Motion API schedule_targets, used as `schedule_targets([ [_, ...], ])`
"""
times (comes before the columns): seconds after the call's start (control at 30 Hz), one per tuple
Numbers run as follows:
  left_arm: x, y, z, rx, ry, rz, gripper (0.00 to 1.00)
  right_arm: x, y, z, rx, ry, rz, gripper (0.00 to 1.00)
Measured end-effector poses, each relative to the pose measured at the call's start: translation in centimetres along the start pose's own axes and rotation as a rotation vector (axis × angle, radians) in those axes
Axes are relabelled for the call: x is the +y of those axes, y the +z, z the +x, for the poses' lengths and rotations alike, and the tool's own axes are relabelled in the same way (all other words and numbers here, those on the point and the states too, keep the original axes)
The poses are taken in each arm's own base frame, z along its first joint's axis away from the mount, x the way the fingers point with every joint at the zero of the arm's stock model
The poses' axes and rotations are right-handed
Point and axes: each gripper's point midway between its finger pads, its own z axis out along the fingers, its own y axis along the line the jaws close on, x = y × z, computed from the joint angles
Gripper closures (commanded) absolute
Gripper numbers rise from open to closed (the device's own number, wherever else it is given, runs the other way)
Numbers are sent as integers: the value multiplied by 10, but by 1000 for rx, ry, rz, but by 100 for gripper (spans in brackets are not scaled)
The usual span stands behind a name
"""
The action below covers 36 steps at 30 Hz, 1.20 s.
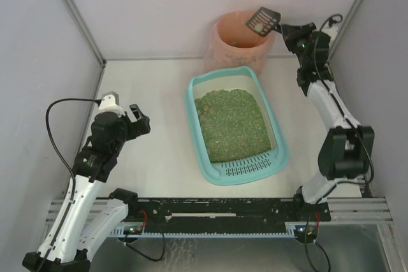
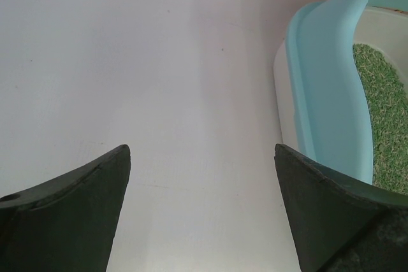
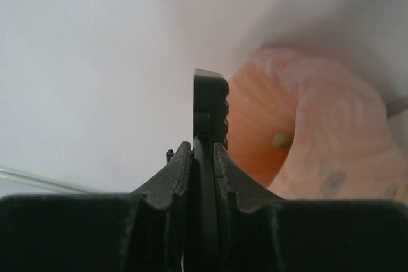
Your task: Clean the litter box
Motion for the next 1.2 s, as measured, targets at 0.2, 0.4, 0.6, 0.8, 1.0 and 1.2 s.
schedule_targets([
  [0.2,-1,0,0,0,-1,5,3,13,72,7,-1,-299,-55,100],
  [0.4,-3,-1,1,6,-1,17,3,24,97,39,40,-621,-107,100],
  [0.6,-5,-1,2,11,-1,28,3,35,99,64,36,-997,-137,100],
  [0.8,-5,-1,2,13,-3,33,3,55,94,80,-23,-1352,-158,100],
  [1.0,-6,-1,2,14,-4,40,3,74,82,90,-81,-1537,-165,100],
  [1.2,-7,-1,2,14,-5,42,3,100,10,82,-119,-1512,-142,100],
])
